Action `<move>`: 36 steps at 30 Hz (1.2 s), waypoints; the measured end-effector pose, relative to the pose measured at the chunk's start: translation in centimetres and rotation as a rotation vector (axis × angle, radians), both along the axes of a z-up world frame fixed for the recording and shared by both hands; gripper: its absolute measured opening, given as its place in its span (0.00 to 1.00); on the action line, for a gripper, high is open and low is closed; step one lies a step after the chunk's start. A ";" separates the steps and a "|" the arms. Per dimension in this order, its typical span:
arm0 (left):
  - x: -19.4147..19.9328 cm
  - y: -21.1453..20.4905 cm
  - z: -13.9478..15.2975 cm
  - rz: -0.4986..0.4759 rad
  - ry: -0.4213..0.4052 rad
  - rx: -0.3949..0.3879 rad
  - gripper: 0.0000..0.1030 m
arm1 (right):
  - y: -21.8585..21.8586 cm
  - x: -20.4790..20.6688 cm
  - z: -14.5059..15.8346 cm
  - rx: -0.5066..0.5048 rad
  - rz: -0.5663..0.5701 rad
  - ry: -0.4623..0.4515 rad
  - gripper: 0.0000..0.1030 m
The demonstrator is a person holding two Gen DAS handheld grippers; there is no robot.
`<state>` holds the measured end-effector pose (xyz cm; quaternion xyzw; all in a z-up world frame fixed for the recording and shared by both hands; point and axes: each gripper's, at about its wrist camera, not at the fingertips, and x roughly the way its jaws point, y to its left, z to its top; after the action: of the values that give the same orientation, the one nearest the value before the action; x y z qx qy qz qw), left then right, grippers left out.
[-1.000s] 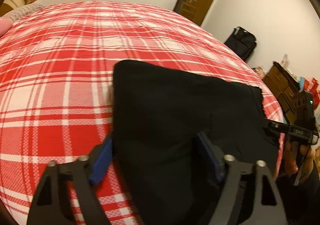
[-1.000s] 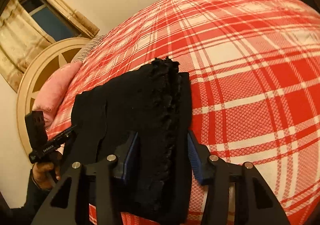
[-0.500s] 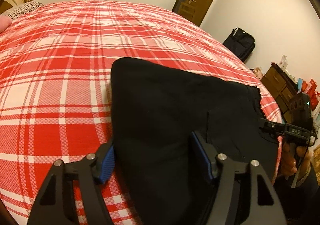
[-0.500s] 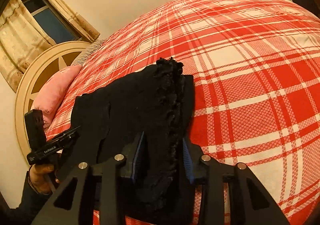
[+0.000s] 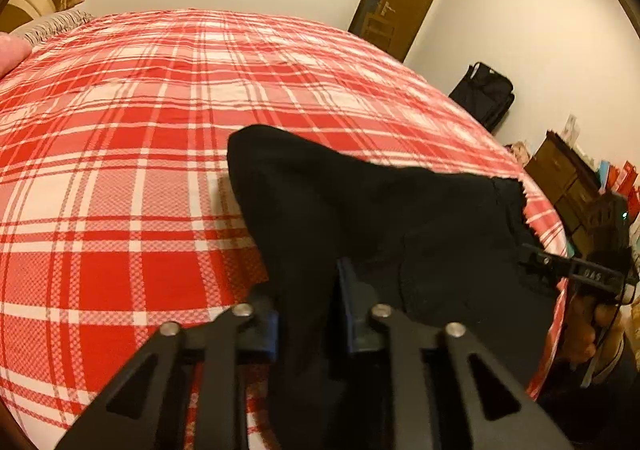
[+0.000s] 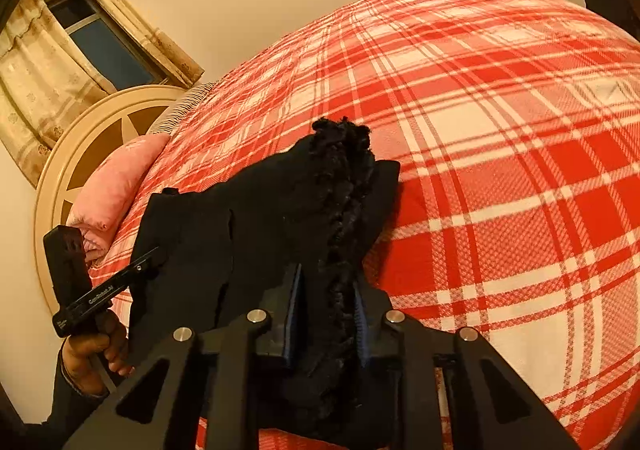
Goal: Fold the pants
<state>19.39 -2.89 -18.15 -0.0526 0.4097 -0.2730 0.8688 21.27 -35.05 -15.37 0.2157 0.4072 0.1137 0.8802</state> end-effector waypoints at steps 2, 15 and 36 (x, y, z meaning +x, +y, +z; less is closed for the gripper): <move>-0.3 0.1 0.5 0.009 -0.006 -0.013 0.18 | 0.3 0.1 0.9 -0.007 0.010 -0.012 0.21; -3.1 4.4 5.5 0.085 -0.097 -0.070 0.16 | 8.7 7.2 4.1 -0.043 0.232 -0.046 0.18; -3.4 18.5 6.1 0.449 -0.136 0.005 0.16 | 25.6 16.9 4.3 -0.117 0.546 -0.062 0.16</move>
<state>15.94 15.63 -12.04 -0.1216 0.3290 -0.0749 0.9335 38.14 -9.45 -11.08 0.0432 0.4291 0.3294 0.8400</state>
